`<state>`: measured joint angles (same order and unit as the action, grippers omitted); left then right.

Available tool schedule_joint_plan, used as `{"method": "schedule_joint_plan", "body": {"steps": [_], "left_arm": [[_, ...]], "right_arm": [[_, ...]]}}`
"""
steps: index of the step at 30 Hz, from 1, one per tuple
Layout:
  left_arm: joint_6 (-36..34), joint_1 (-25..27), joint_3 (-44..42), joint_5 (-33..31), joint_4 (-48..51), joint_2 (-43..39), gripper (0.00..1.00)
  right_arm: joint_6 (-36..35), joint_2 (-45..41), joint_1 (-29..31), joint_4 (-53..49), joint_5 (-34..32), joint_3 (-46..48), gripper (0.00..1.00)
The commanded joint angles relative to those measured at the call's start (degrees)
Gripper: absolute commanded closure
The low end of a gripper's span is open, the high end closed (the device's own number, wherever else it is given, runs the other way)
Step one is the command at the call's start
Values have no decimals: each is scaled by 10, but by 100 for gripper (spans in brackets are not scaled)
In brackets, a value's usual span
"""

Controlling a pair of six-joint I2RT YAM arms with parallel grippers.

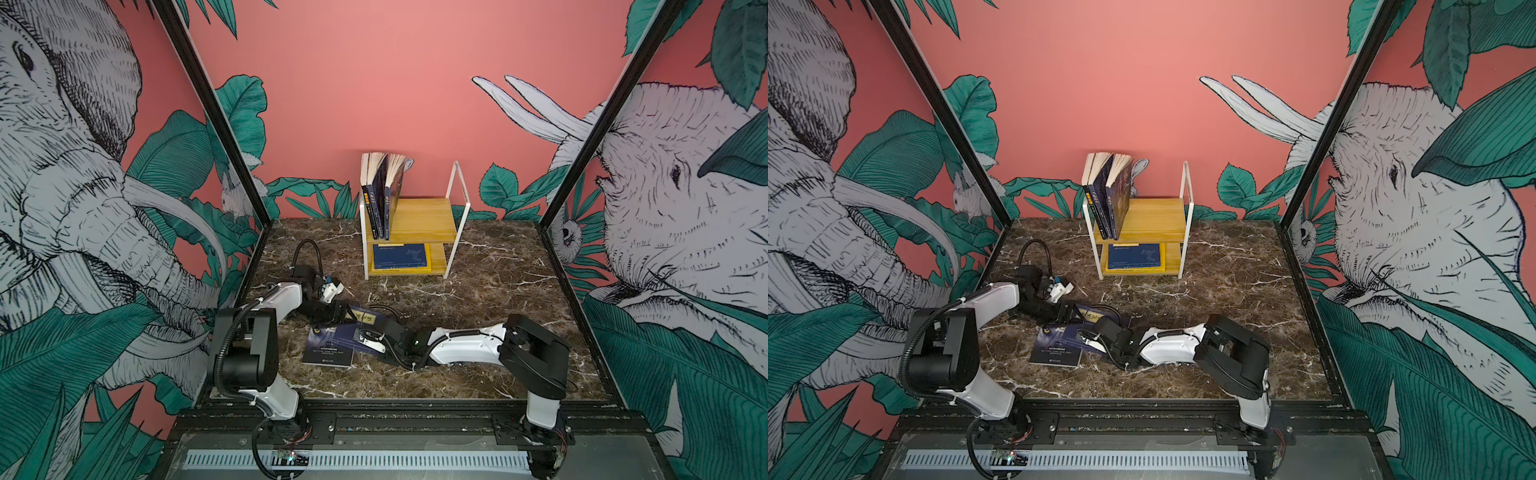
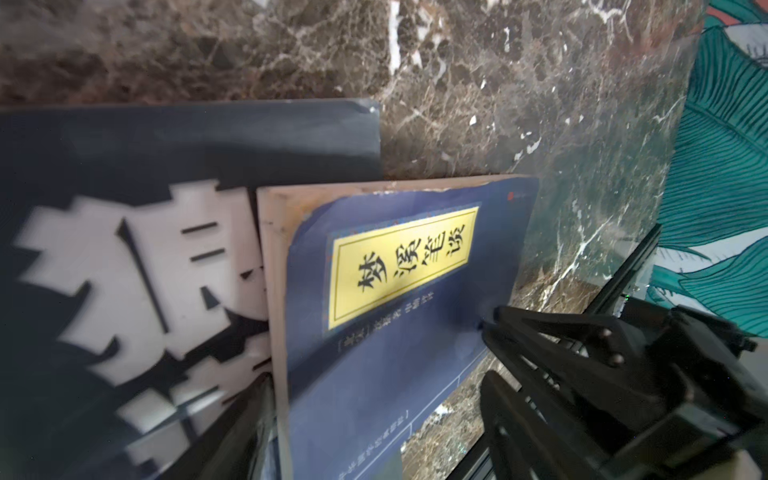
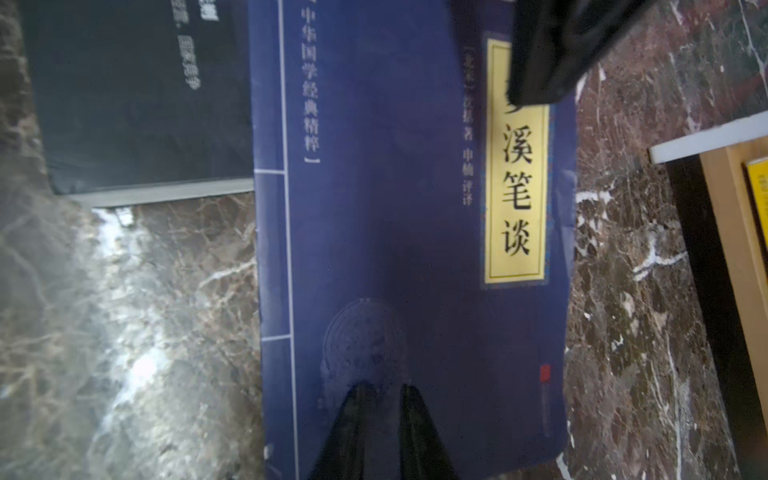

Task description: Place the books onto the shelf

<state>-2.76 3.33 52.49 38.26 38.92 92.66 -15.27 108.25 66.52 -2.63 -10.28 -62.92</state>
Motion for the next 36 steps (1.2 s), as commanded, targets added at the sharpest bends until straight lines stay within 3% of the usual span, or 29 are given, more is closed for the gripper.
{"method": "schedule_joint_plan", "body": {"steps": [1,4,14,17,19,22,24,34,36], "left_arm": [[47,3,1,74,-11,-2,34],[80,6,-2,130,-23,-19,35],[98,7,-17,150,-41,-50,44],[85,8,-16,118,-43,-36,43],[64,8,-4,46,-25,-33,34],[34,8,4,-57,-14,-41,29],[26,7,0,-90,-21,-42,27],[21,38,1,-60,-20,25,26],[30,40,5,-53,-18,33,28]], "right_arm": [[-19,16,-5,-11,0,-16,83],[-21,23,-7,-21,12,-26,83],[-23,23,-11,-20,21,-25,84],[-23,27,-12,-18,21,-24,84],[-22,25,-12,-18,21,-26,84],[-23,25,-13,-17,22,-23,84],[-24,27,-14,-14,20,-20,85],[-37,46,-14,-18,19,-17,87],[-34,30,-15,-15,23,-10,84]]}}
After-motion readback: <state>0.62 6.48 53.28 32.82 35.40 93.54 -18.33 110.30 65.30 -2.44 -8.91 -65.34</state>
